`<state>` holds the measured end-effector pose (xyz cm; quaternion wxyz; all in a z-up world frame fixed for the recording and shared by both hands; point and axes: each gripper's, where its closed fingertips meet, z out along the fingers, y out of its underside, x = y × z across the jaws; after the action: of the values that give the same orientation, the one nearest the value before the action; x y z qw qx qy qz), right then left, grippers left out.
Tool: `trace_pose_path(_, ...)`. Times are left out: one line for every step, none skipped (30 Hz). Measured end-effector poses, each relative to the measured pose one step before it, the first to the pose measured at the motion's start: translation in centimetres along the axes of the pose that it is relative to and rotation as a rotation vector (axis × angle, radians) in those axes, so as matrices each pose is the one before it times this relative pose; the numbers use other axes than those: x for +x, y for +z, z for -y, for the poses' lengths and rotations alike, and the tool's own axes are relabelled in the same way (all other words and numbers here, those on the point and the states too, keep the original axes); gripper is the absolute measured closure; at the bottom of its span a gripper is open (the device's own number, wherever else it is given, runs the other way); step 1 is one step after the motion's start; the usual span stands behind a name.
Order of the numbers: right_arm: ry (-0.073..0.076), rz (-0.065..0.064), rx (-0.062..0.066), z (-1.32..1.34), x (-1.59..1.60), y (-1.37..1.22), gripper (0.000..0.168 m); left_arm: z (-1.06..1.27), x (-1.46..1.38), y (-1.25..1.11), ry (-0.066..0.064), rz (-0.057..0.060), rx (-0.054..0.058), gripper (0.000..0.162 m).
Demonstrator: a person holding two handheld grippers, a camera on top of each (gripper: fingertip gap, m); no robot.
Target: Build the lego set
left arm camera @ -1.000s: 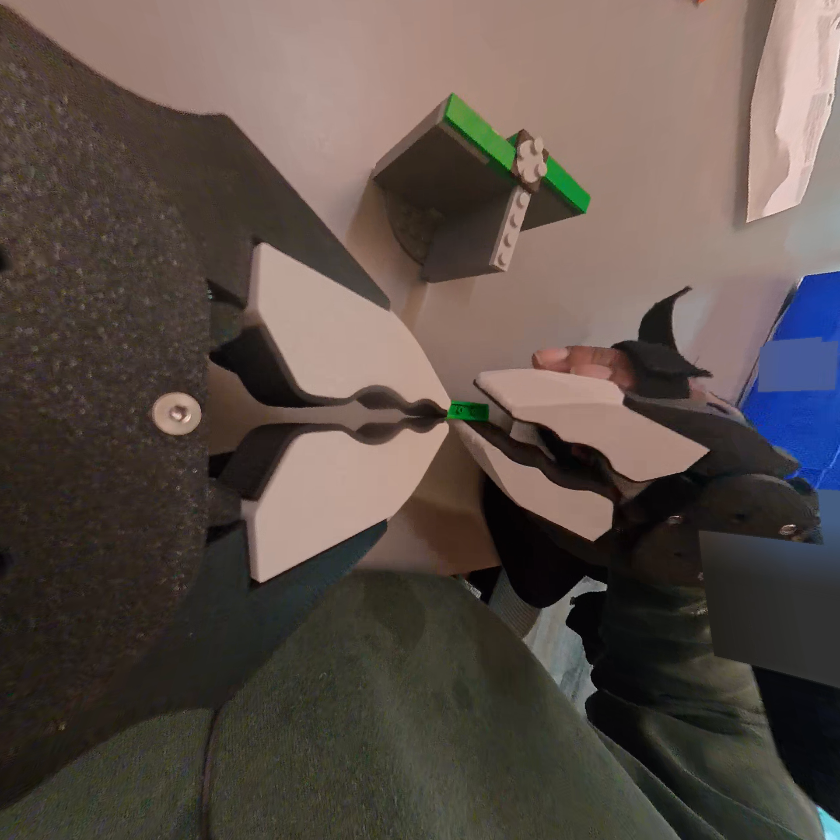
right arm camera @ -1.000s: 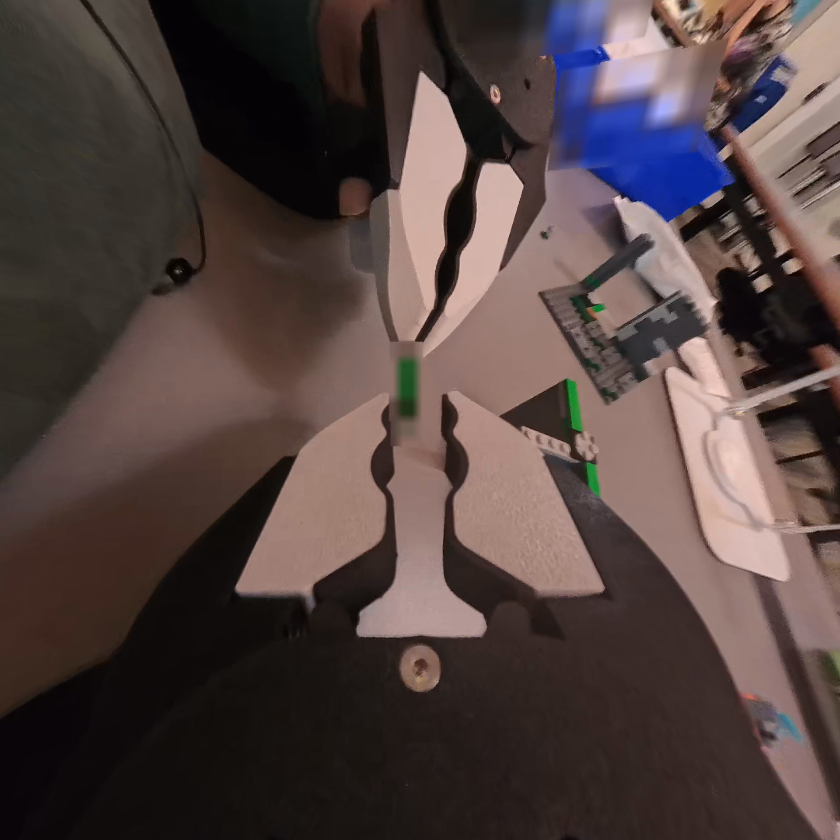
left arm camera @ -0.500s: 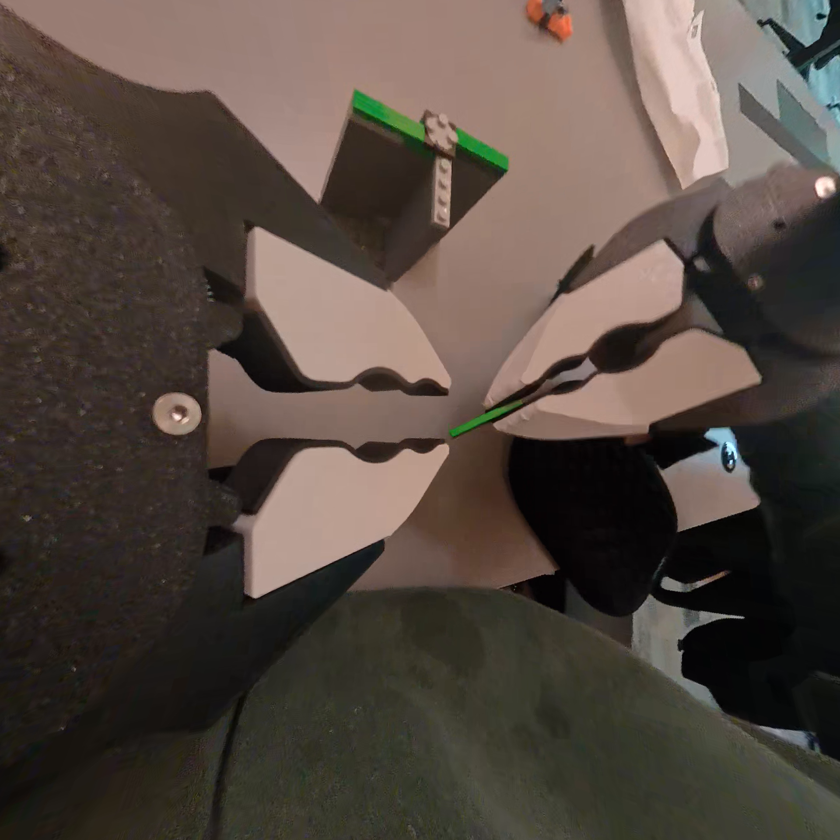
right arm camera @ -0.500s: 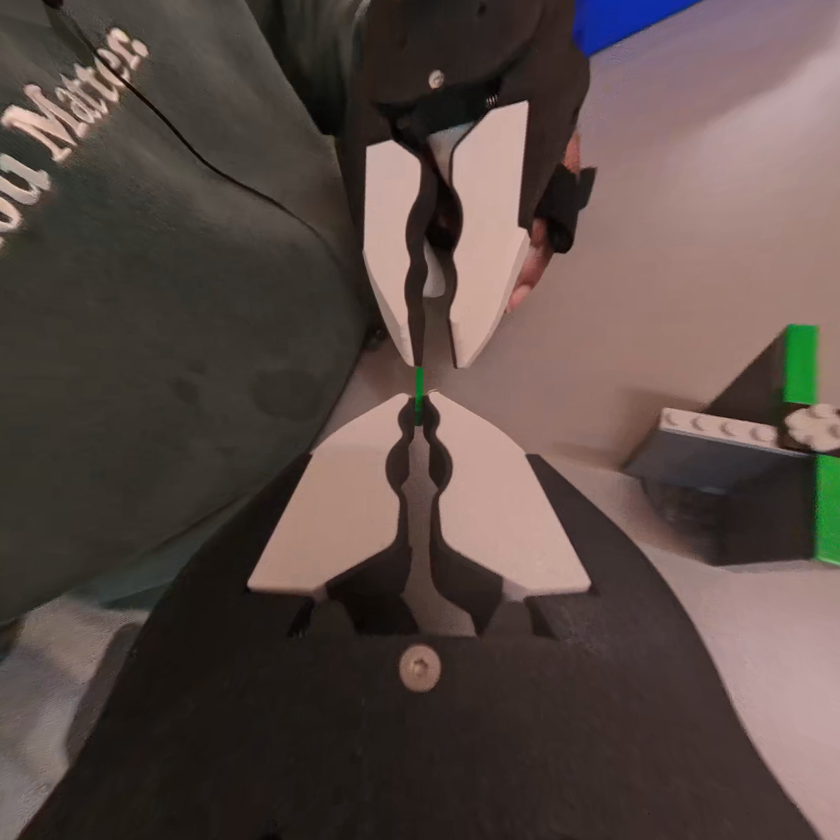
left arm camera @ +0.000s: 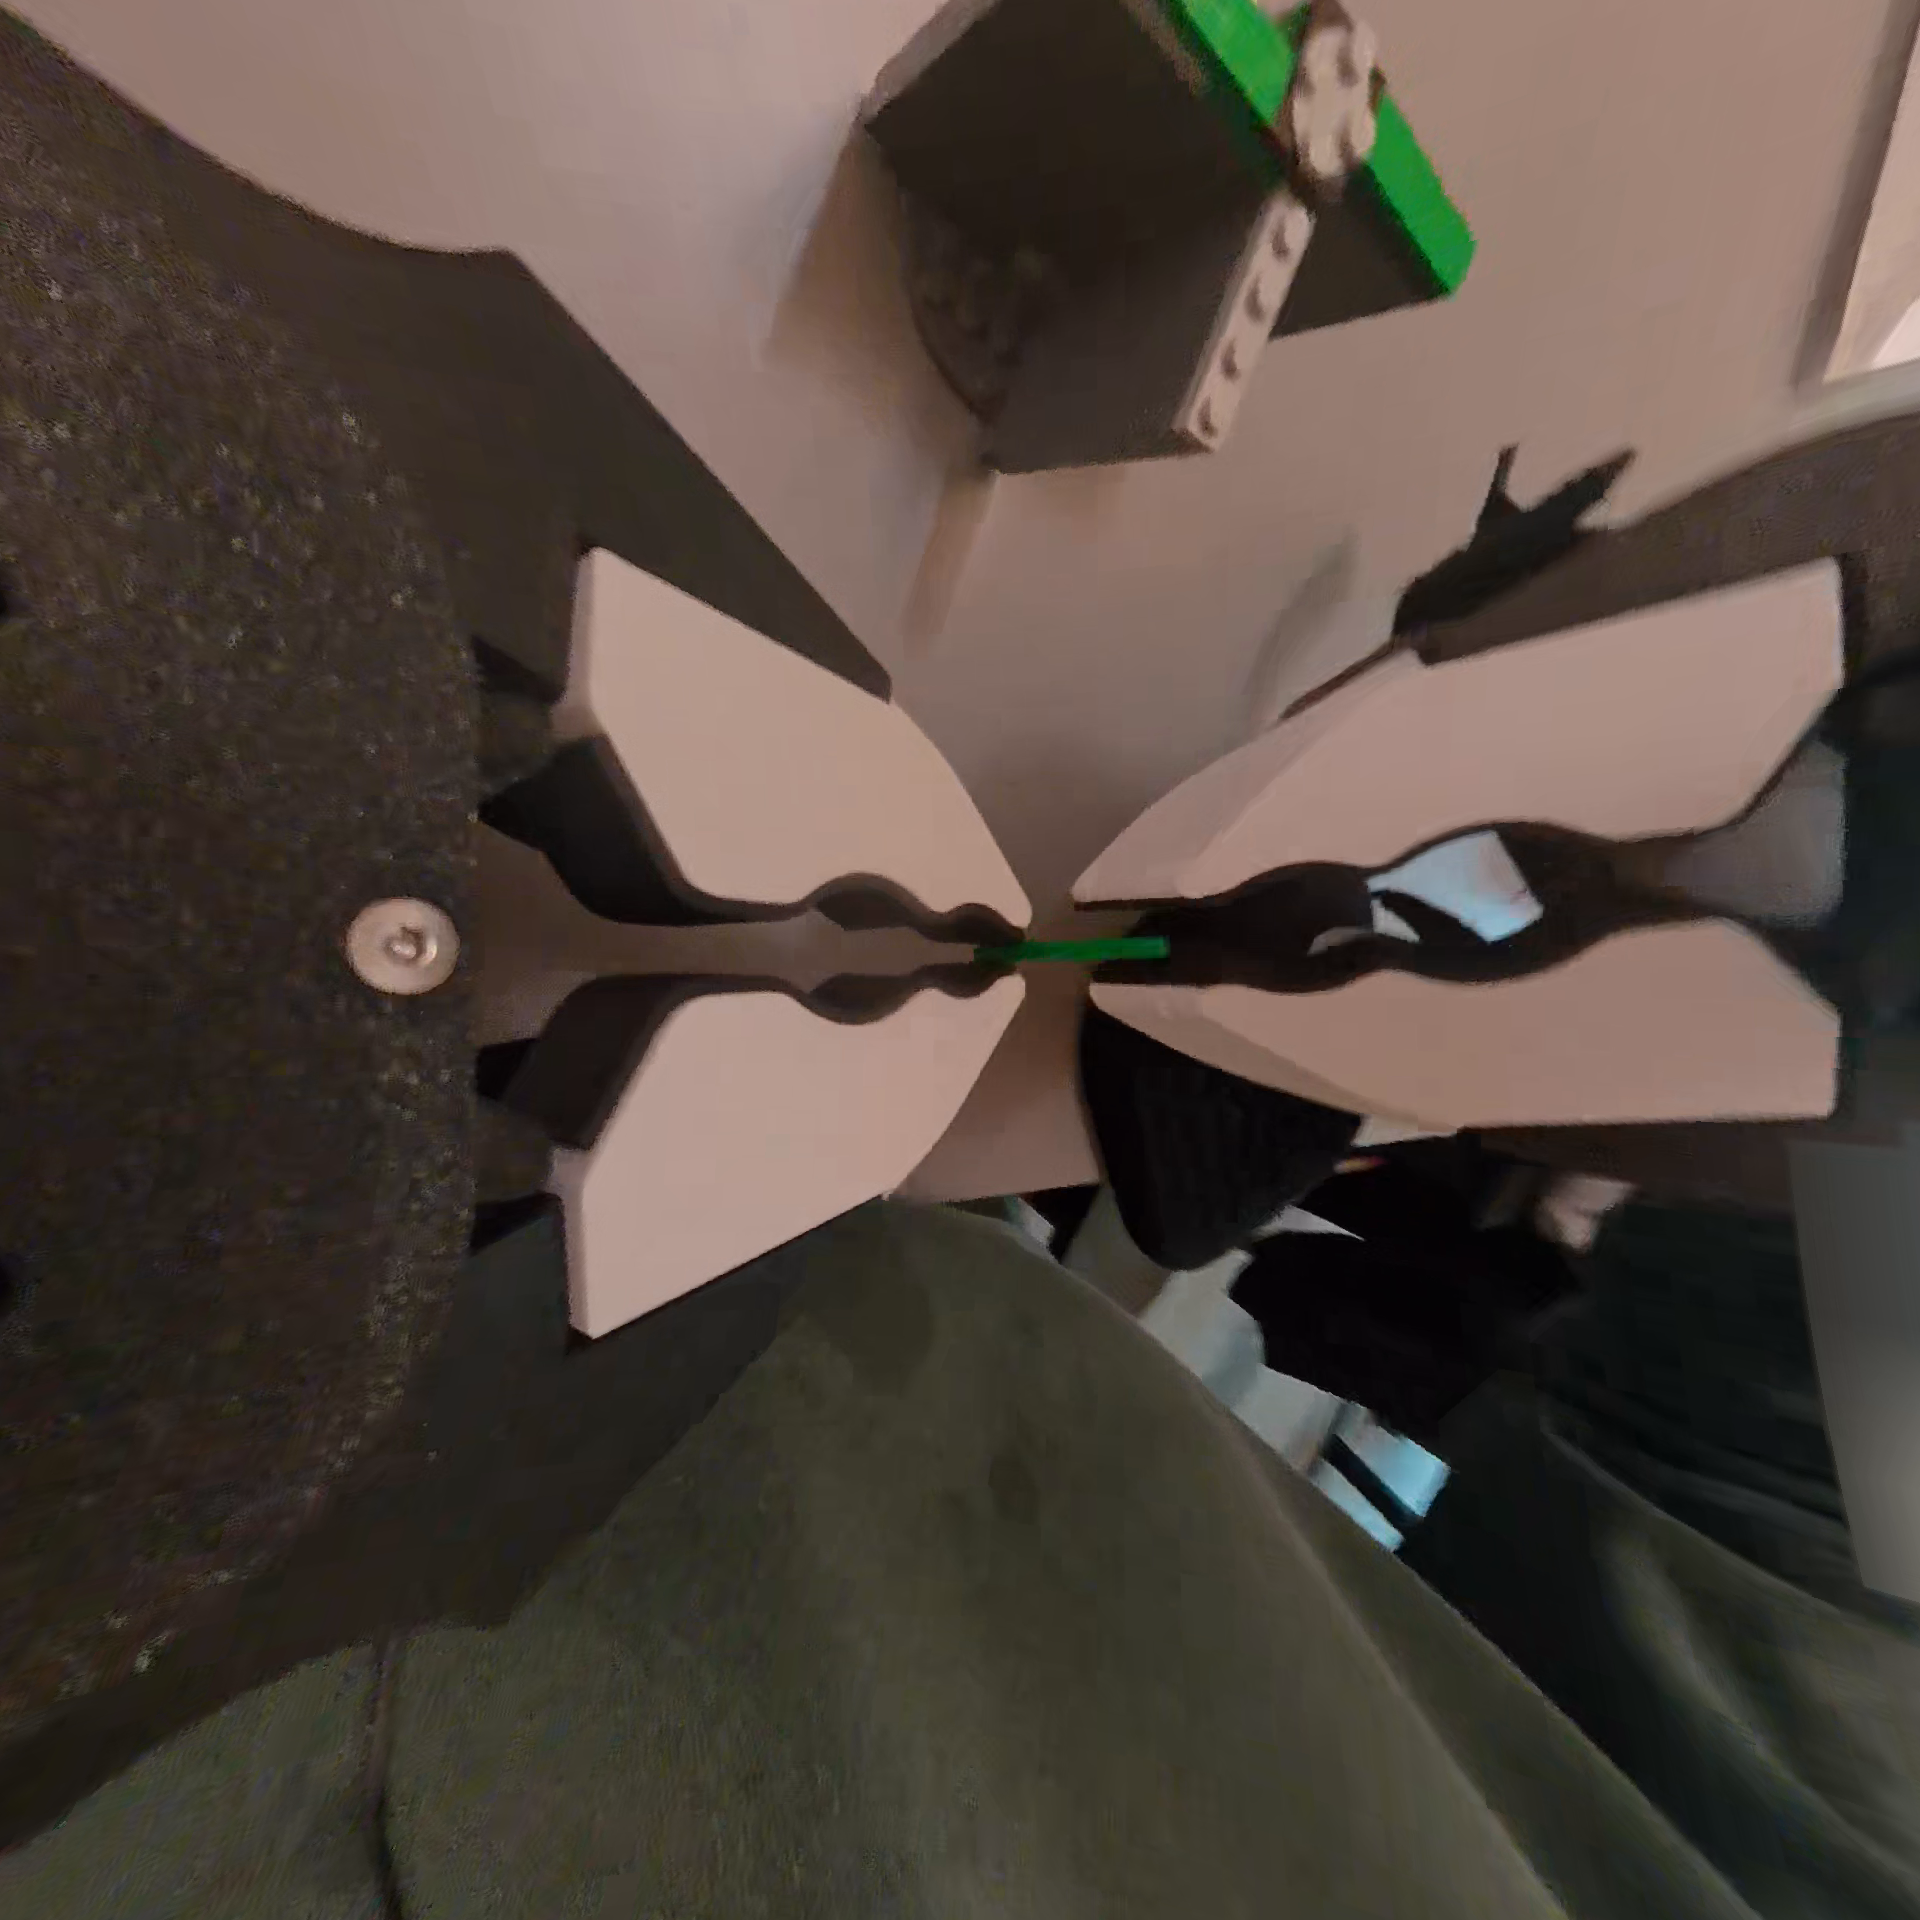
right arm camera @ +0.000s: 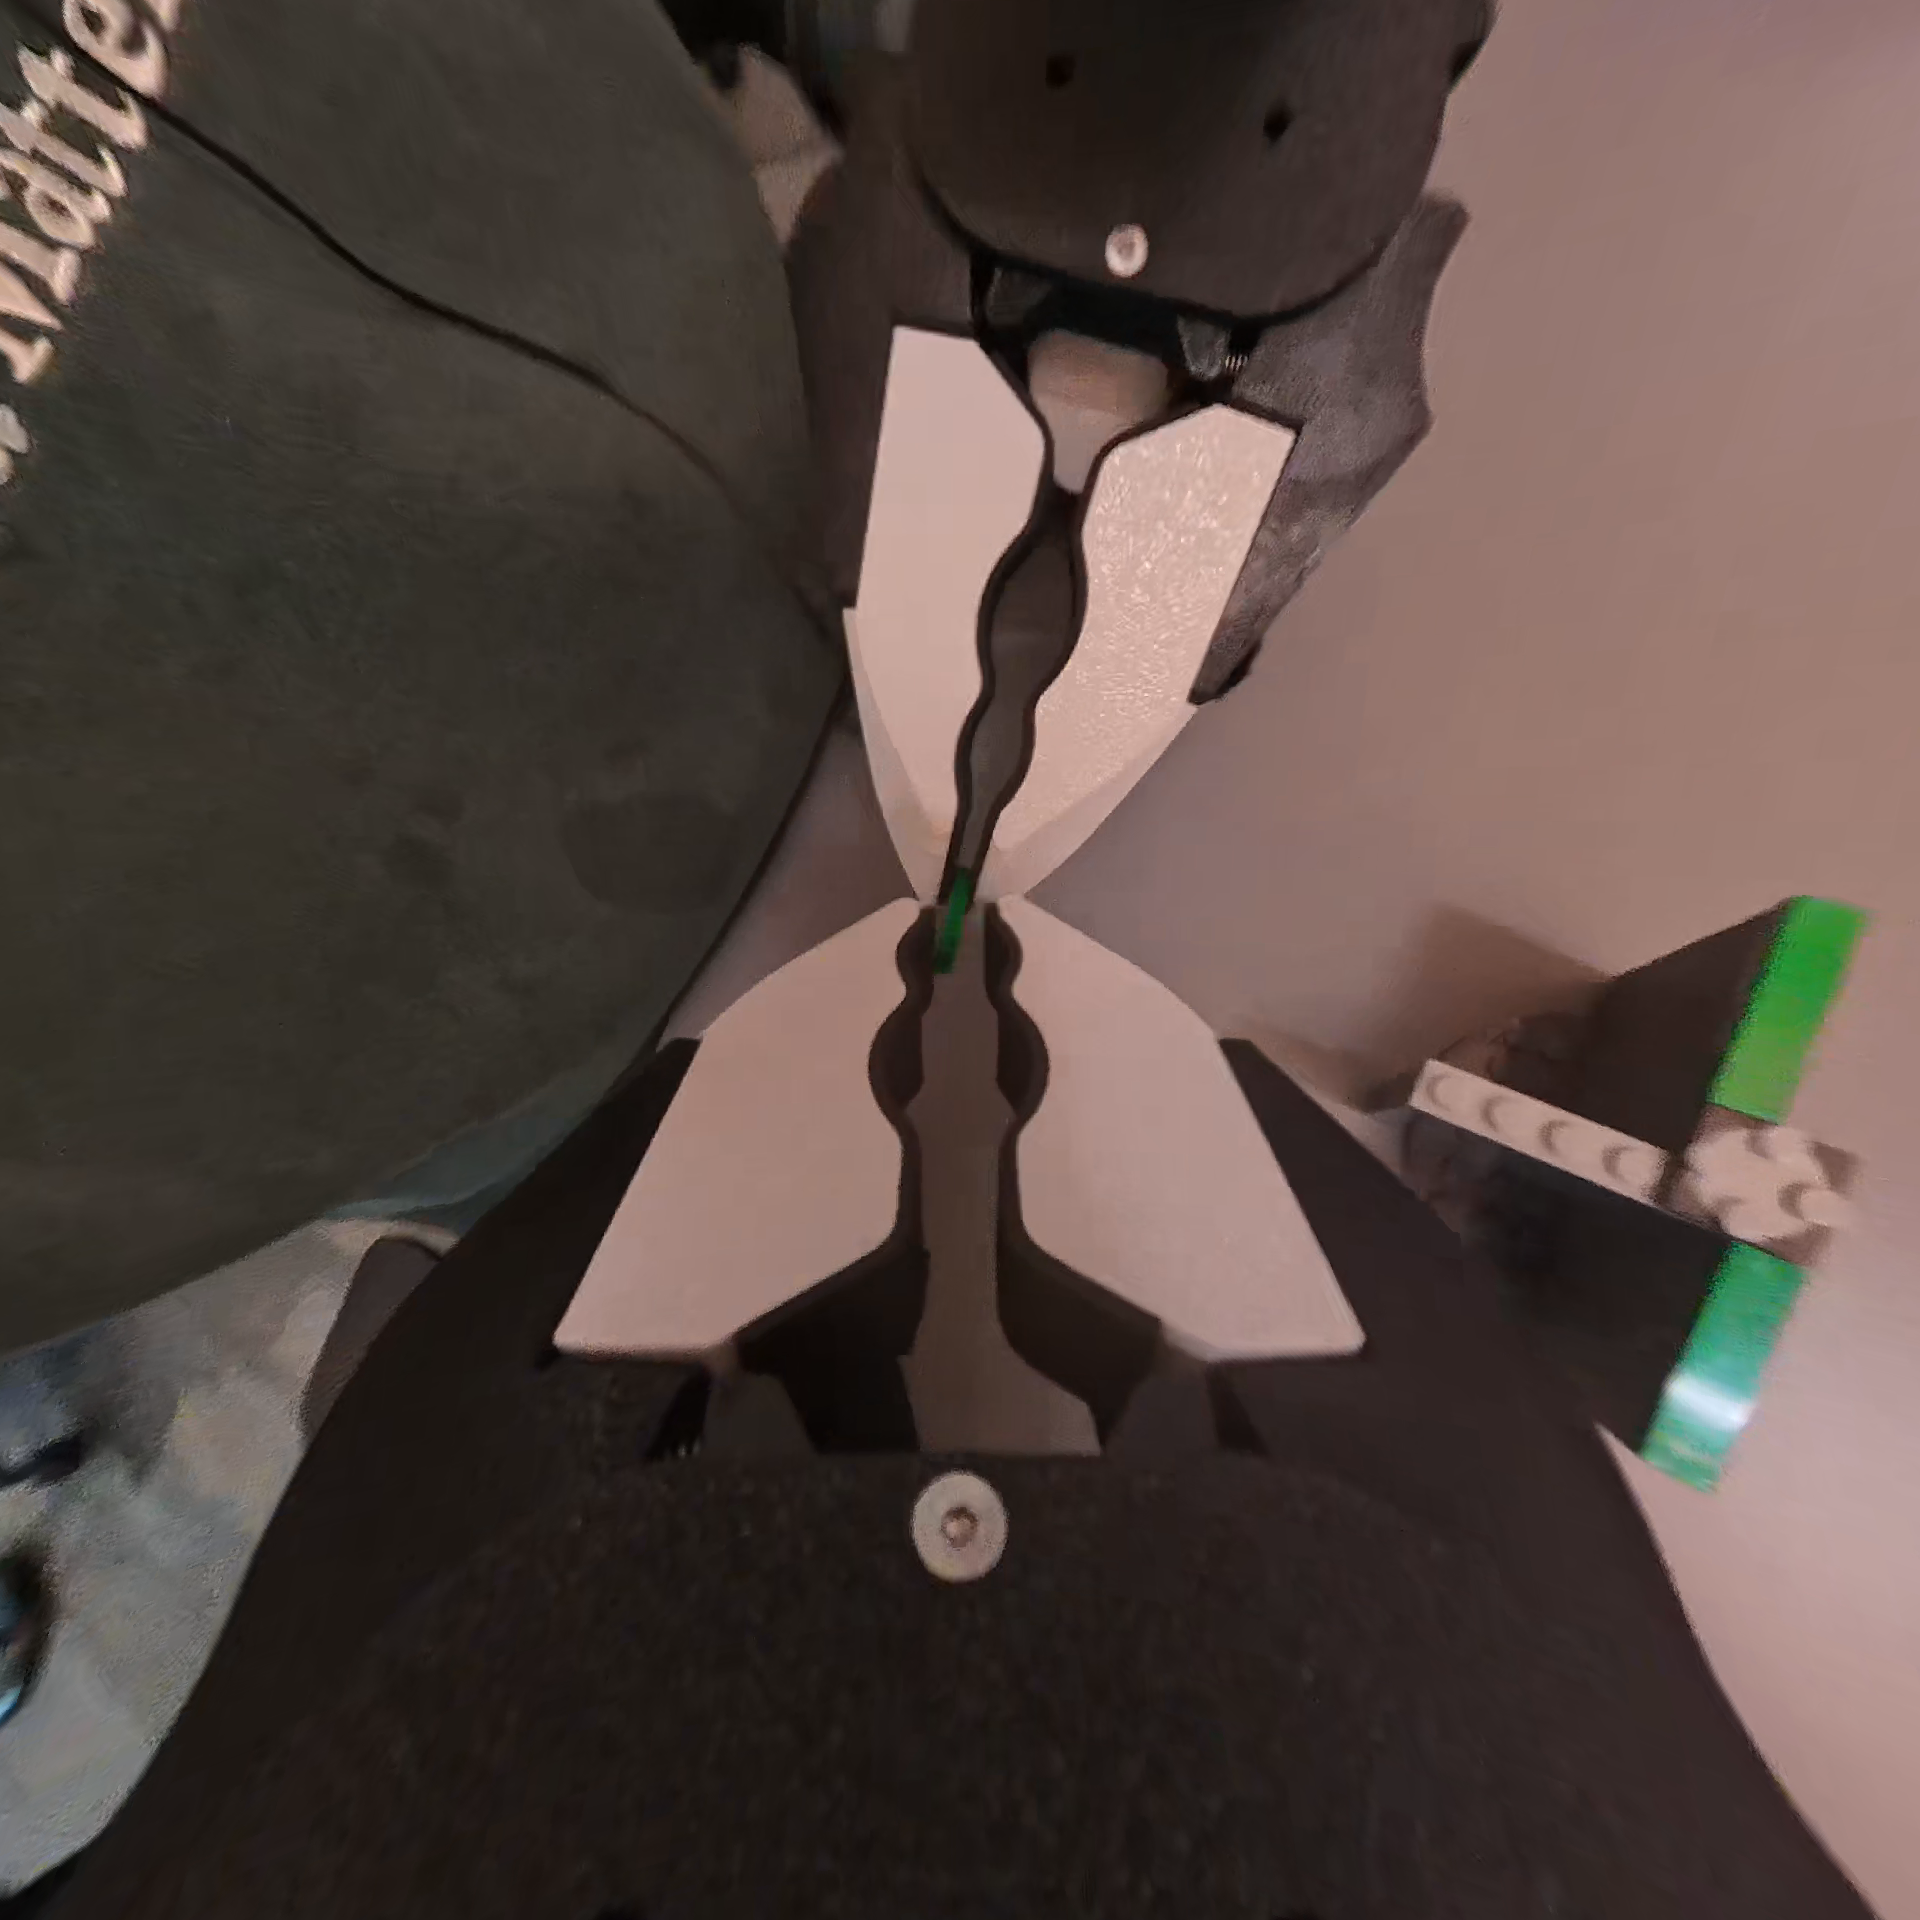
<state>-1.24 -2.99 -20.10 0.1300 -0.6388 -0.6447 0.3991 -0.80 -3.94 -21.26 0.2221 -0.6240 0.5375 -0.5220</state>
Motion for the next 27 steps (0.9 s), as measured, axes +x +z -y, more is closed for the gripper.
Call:
trace_pose_path(-0.0221,-0.0401,0.027,0.342,0.208,-0.338,0.155,0.391,-0.161,-0.37,-0.0355,-0.011,0.0335,0.159)
trace_pose_path(-0.0307,-0.0496,0.0278,0.278,0.253,-0.337,0.147,0.361,-0.272,-0.351,-0.026,0.0007,0.0294,0.159)
trace_pose_path(-0.0348,-0.0663,0.031,0.251,0.383,-0.307,0.14,0.345,-0.22,-0.335,-0.0224,-0.0017,0.0261,0.16)
trace_pose_path(-0.0386,-0.0781,0.0305,0.211,0.441,-0.236,0.136,0.403,-0.2,-0.313,-0.0247,-0.0013,0.0291,0.16)
trace_pose_path(-0.038,-0.0877,0.0224,0.131,0.428,-0.113,0.132,0.461,-0.212,-0.292,-0.0257,-0.0005,0.031,0.16)
trace_pose_path(-0.0313,-0.1027,0.0185,0.155,0.546,-0.034,0.128,0.465,-0.17,-0.244,-0.0293,-0.0046,0.031,0.159)
trace_pose_path(-0.0301,-0.1026,0.0206,0.246,0.448,0.008,0.125,0.49,-0.124,-0.187,-0.0338,-0.0081,0.0317,0.159)
trace_pose_path(-0.0335,-0.0924,0.0269,0.384,0.218,0.016,0.122,0.484,-0.073,-0.135,-0.0379,-0.0126,0.0323,0.16)
trace_pose_path(-0.0414,-0.0955,0.0228,0.393,0.236,-0.02,0.121,0.413,0.063,-0.073,-0.0449,-0.0224,0.0279,0.16)
trace_pose_path(-0.0532,-0.0893,0.016,0.34,0.212,-0.052,0.12,0.39,0.192,-0.024,-0.0478,-0.031,0.0248,0.16)
trace_pose_path(-0.0504,-0.0694,0.0097,0.274,0.127,-0.071,0.12,0.358,0.156,0.001,-0.0462,-0.0281,0.0232,0.16)
trace_pose_path(-0.037,-0.0544,0.0024,0.185,0.145,-0.044,0.12,0.24,0.084,0.063,-0.041,-0.0222,0.0145,0.159)
trace_pose_path(-0.0229,-0.0381,0.0031,0.185,0.137,-0.019,0.119,0.122,0.097,0.09,-0.032,-0.0197,0.0064,0.159)
trace_pose_path(-0.0151,-0.028,0.0035,0.168,0.169,-0.019,0.118,0.065,0.078,0.123,-0.0178,-0.013,0.004,0.159)
trace_pose_path(-0.015,-0.0157,0.001,0.095,0.126,-0.007,0.117,0.01,0.068,0.116,-0.0069,-0.0059,0.0005,0.16)
trace_pose_path(-0.0146,-0.0094,-0.0022,0.008,0.131,0.019,0.117,-0.041,0.119,0.129,-0.002,-0.007,-0.0037,0.159)
trace_pose_path(-0.0102,-0.0023,-0.0003,-0.015,0.115,0.026,0.118,-0.027,0.119,0.123,0.0014,-0.0037,-0.0022,0.159)
trace_pose_path(-0.005,0.0075,-0.0011,-0.041,-0.004,0.04,0.118,0.003,0.156,0.1,-0.0001,-0.0063,-0.0007,0.159)
trace_pose_path(-0.0009,0.0115,-0.0036,-0.089,-0.065,0.056,0.12,0.015,0.125,0.096,-0.0011,-0.0049,-0.0005,0.159)
trace_pose_path(0.0,0.0064,0.0026,-0.031,-0.035,0.023,0.124,0.034,0.031,0.051,0.0018,0.0005,0.0016,0.159)
trace_pose_path(-0.0008,-0.0005,0.0069,0.022,0.054,-0.027,0.129,-0.086,0.029,0.053,0.0015,-0.0014,-0.0052,0.159)
trace_pose_path(-0.0009,0.0006,0.0044,-0.014,0.075,-0.055,0.133,-0.074,0.016,0.033,-0.0005,-0.0022,-0.0019,0.159)
trace_pose_path(0.0064,0.0102,0.0052,0.006,-0.035,-0.028,0.133,-0.015,0.024,0.01,-0.0036,-0.0035,0.0029,0.159)
trace_pose_path(0.0133,0.0112,0.007,0.012,-0.064,-0.002,0.134,-0.027,0.043,0.015,-0.0007,-0.004,-0.0008,0.159)
trace_pose_path(0.0168,0.0121,0.0085,0.008,-0.073,0.024,0.135,-0.035,0.0,-0.024,0.0126,0.0015,-0.0056,0.159)
trace_pose_path(0.029,0.0214,0.01,-0.01,-0.133,0.016,0.135,-0.045,0.036,-0.021,0.0249,0.0022,-0.0107,0.158)
trace_pose_path(0.046,0.025,0.0136,0.005,-0.049,-0.029,0.135,0.118,0.09,-0.105,0.0275,0.0004,-0.0044,0.156)
